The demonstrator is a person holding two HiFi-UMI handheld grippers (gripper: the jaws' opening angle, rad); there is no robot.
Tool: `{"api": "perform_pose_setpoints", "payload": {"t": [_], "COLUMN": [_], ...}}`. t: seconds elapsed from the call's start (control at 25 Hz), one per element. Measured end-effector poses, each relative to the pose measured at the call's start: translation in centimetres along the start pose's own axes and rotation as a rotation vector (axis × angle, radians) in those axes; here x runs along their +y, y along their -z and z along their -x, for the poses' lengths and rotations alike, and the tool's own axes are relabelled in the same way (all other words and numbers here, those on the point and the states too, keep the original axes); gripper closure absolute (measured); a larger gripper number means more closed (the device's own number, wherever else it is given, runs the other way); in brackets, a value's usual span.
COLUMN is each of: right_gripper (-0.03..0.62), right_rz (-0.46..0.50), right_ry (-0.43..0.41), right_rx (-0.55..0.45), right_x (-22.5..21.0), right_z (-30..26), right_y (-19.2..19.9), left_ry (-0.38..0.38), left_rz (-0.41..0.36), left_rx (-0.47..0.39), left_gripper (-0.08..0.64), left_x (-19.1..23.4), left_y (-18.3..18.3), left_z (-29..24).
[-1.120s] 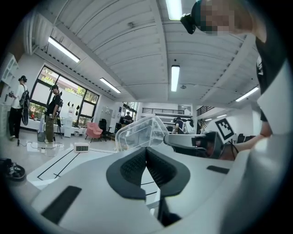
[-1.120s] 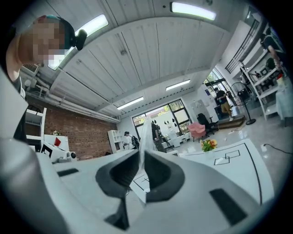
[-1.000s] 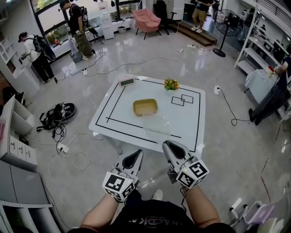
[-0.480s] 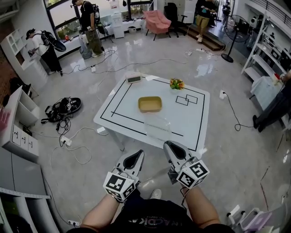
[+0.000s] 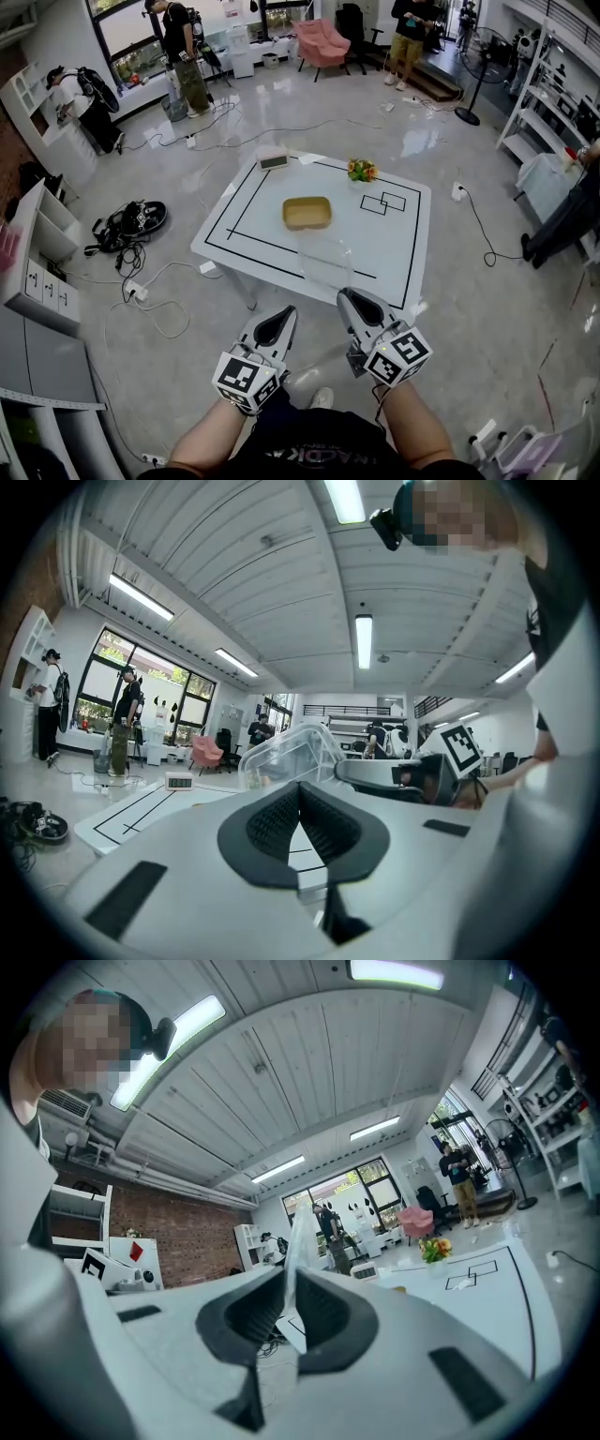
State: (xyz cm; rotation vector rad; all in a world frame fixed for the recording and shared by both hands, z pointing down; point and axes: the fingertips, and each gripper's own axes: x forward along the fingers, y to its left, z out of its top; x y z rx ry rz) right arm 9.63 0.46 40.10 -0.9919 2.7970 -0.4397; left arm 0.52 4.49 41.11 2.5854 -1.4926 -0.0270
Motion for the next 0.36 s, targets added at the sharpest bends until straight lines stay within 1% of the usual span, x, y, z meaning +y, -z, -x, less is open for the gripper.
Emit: {"api": "perform_pose_setpoints", "payload": {"t": [0.36], "right_gripper": [0.554], "right_rz": [-0.008], "right_ry": [0.006], "right_rx": [0.000], "right_x": [-0.30], "right_z": [-0.36], "right_y": [0.05], "left_ry": [0.008], "left_rz": [0.001], "left_rx": [-0.001], "left_gripper": [0.557], "left_x": [0.15], "left_y": [-0.23], "left_z": [-0.25]}}
